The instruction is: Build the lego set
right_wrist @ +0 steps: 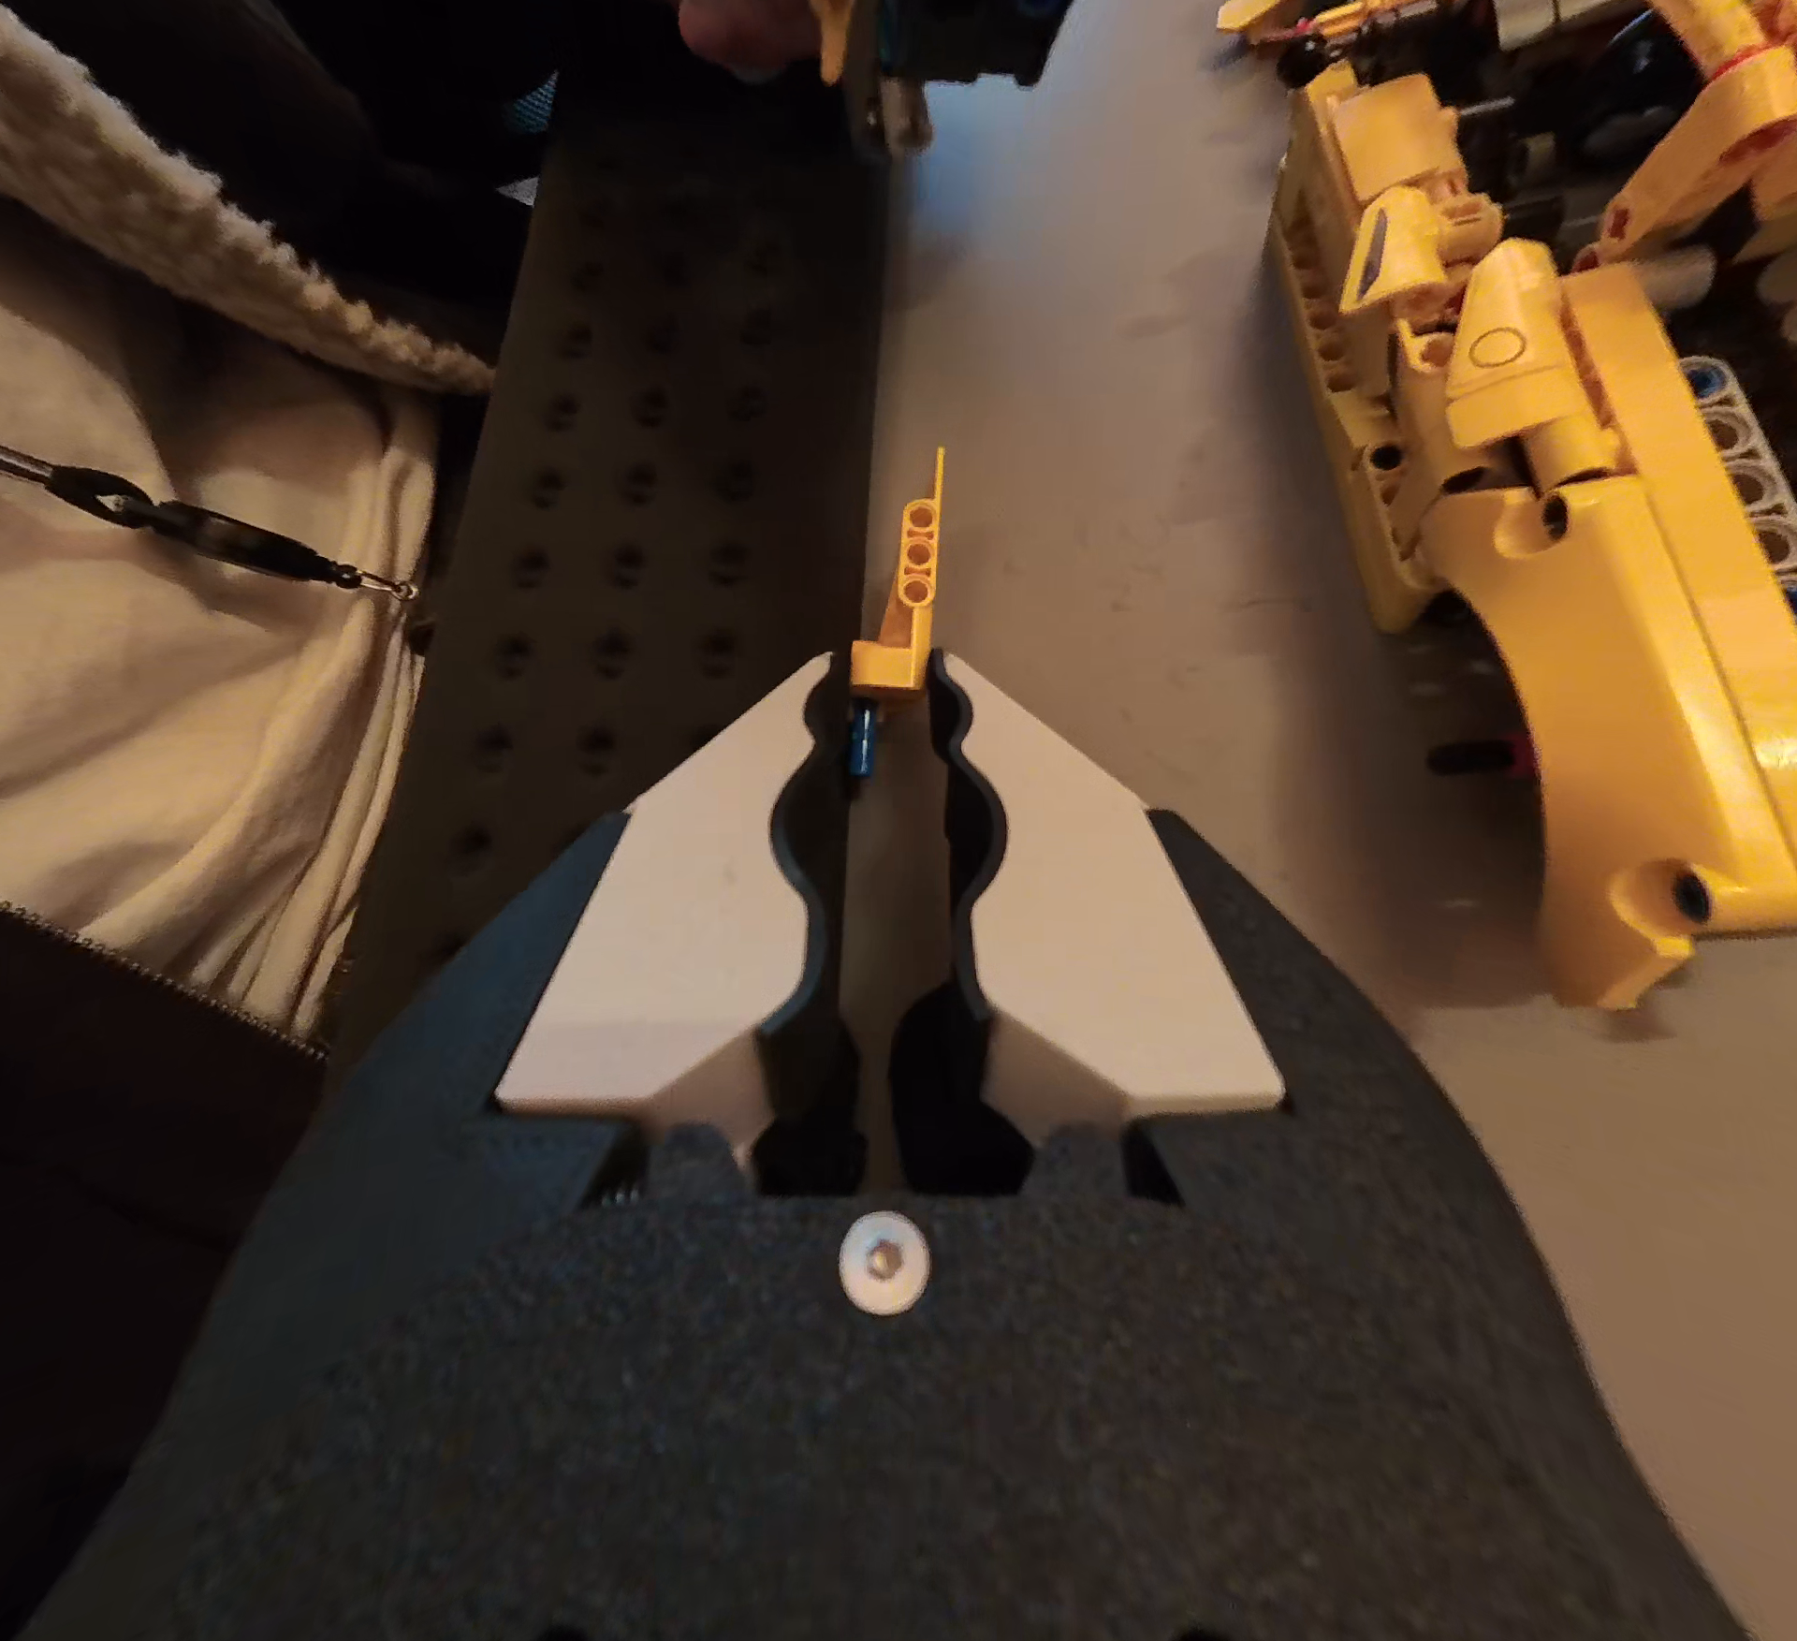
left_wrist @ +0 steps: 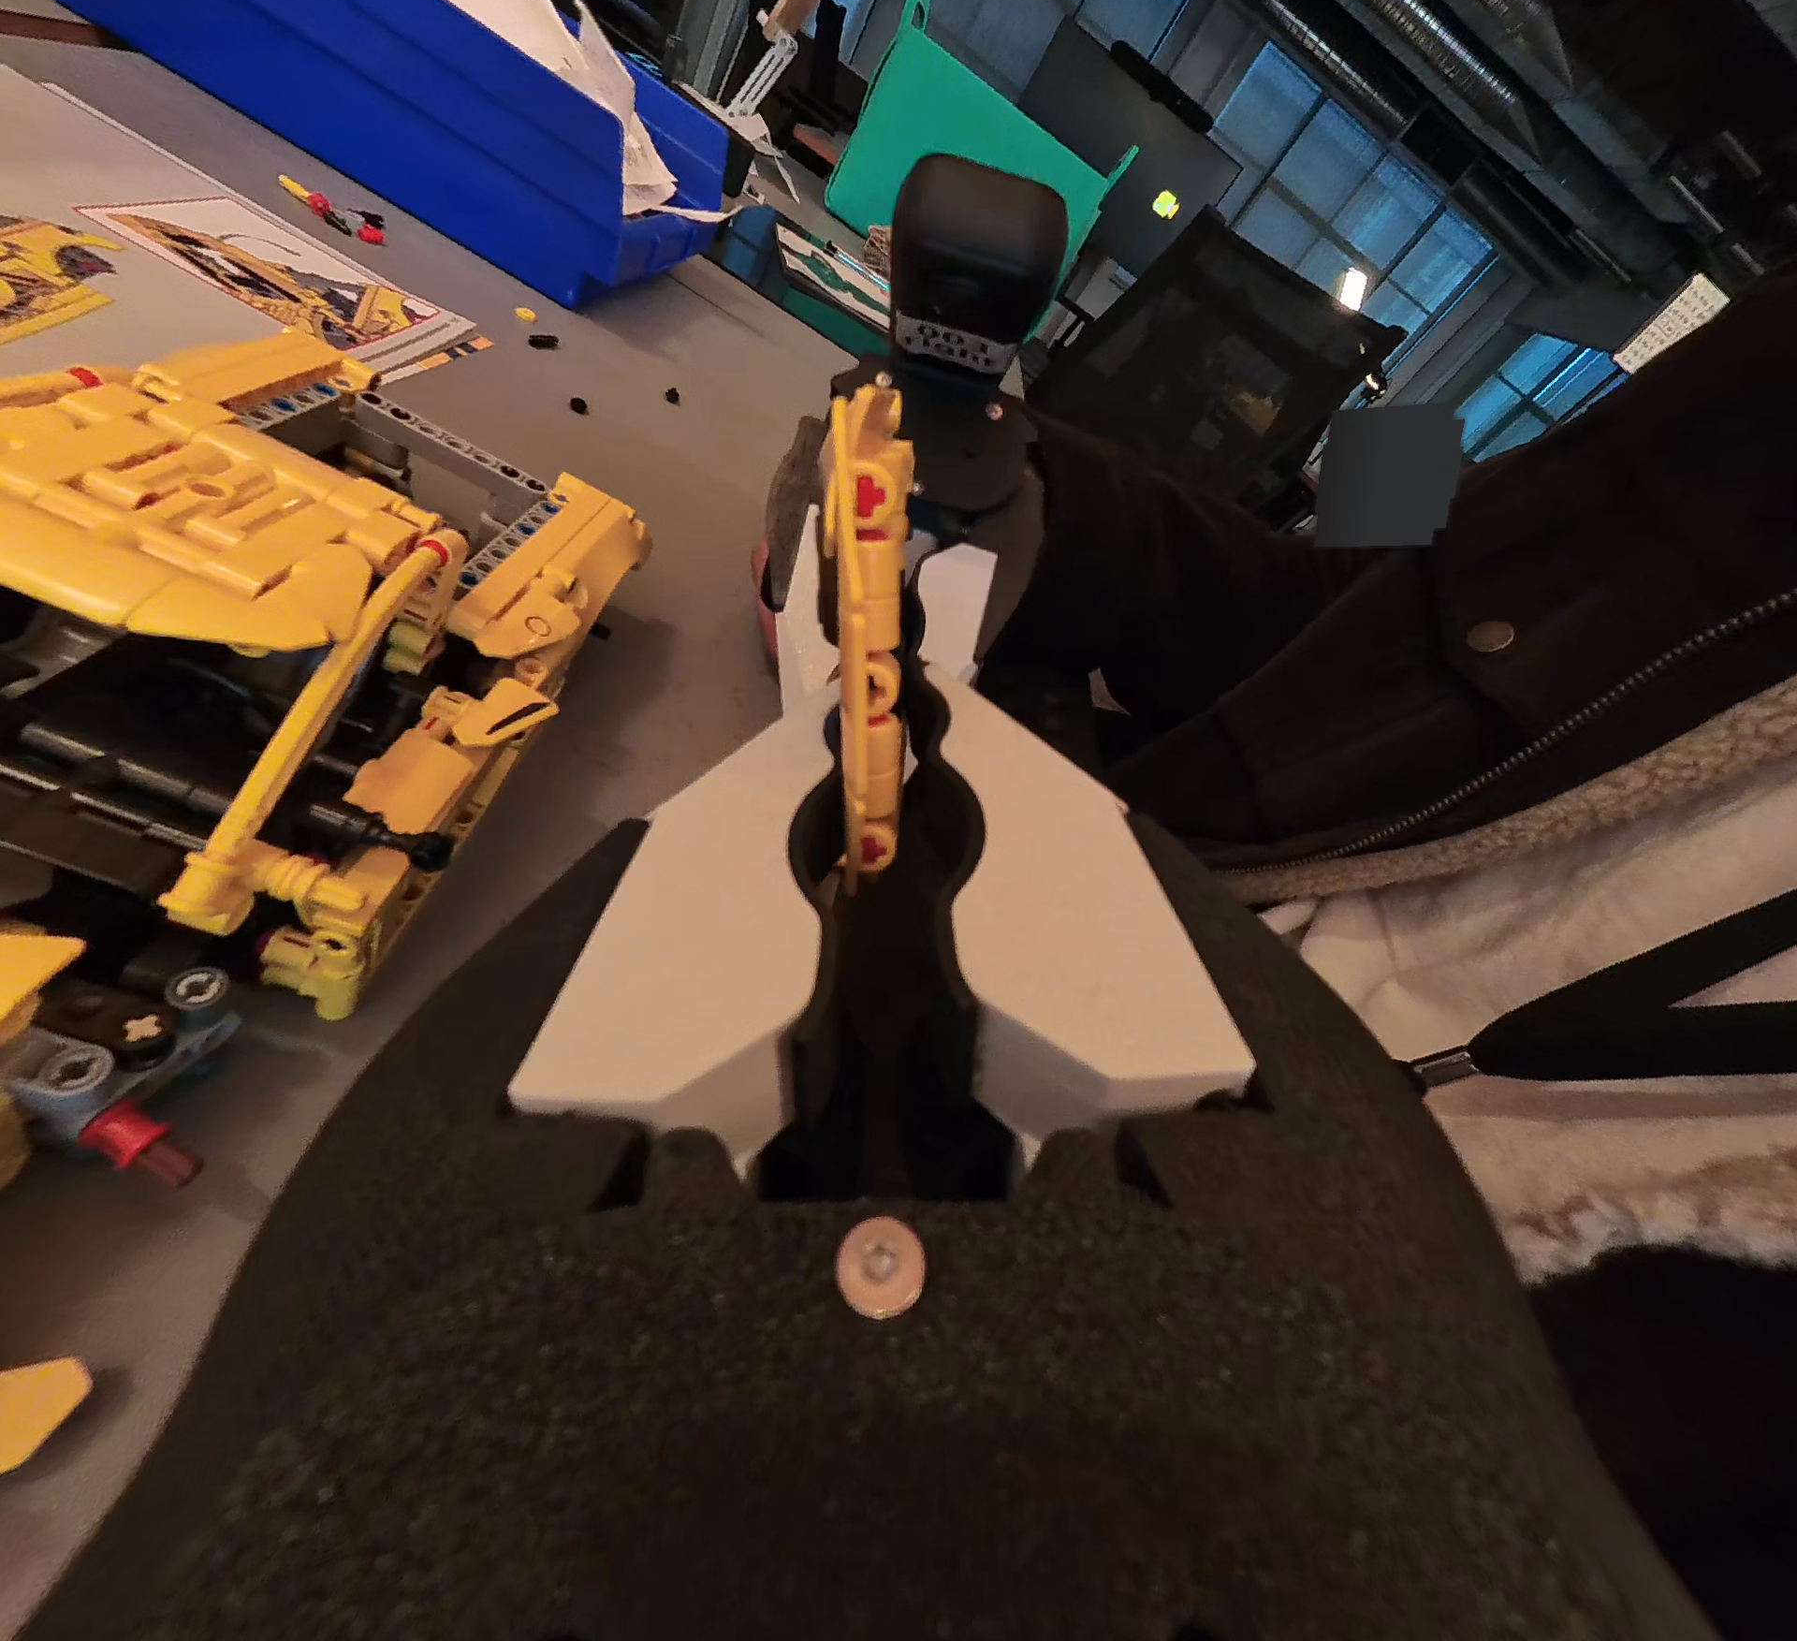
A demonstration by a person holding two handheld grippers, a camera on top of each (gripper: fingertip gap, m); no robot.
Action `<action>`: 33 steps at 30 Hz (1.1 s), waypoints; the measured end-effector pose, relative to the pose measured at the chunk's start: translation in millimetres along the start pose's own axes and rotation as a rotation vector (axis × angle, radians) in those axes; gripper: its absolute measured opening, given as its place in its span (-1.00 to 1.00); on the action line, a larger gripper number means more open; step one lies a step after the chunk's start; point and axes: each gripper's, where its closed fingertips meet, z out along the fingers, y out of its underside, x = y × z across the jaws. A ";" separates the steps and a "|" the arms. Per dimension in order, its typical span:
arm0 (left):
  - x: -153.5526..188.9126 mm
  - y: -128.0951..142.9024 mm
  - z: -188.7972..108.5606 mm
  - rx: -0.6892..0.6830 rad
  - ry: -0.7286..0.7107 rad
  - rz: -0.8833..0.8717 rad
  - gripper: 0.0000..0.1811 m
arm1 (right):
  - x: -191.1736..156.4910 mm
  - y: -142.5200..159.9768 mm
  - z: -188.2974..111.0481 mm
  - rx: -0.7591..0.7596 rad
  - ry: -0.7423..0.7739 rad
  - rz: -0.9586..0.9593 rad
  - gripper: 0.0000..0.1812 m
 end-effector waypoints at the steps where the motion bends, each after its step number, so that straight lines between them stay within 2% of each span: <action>1: 0.2 0.5 0.4 -0.003 0.005 -0.006 -0.93 | -0.1 0.6 0.6 -0.002 -0.004 0.005 -0.83; 9: 0.8 0.2 1.4 -0.001 0.011 -0.016 -0.92 | -0.6 -3.1 1.3 0.010 -0.077 0.136 -0.82; 12: 4.1 -2.6 2.3 0.018 0.044 -0.041 -0.92 | -9.2 -46.0 -16.0 0.148 -0.140 0.169 -0.83; 16: 8.7 -8.8 2.4 0.062 0.075 -0.058 -0.92 | -15.4 -70.0 -18.1 0.071 -0.181 0.161 -0.82; 19: 10.7 -10.9 0.3 0.078 0.080 -0.056 -0.92 | -5.4 -69.8 -22.6 0.013 -0.113 0.111 -0.82; 23: 9.4 -13.1 -3.8 0.097 0.093 -0.088 -0.93 | -5.9 -78.7 -40.3 0.064 -0.113 0.102 -0.83; 33: 9.3 -2.6 4.3 0.027 0.085 -0.086 -0.93 | -5.8 -75.8 -37.0 0.043 -0.129 0.122 -0.83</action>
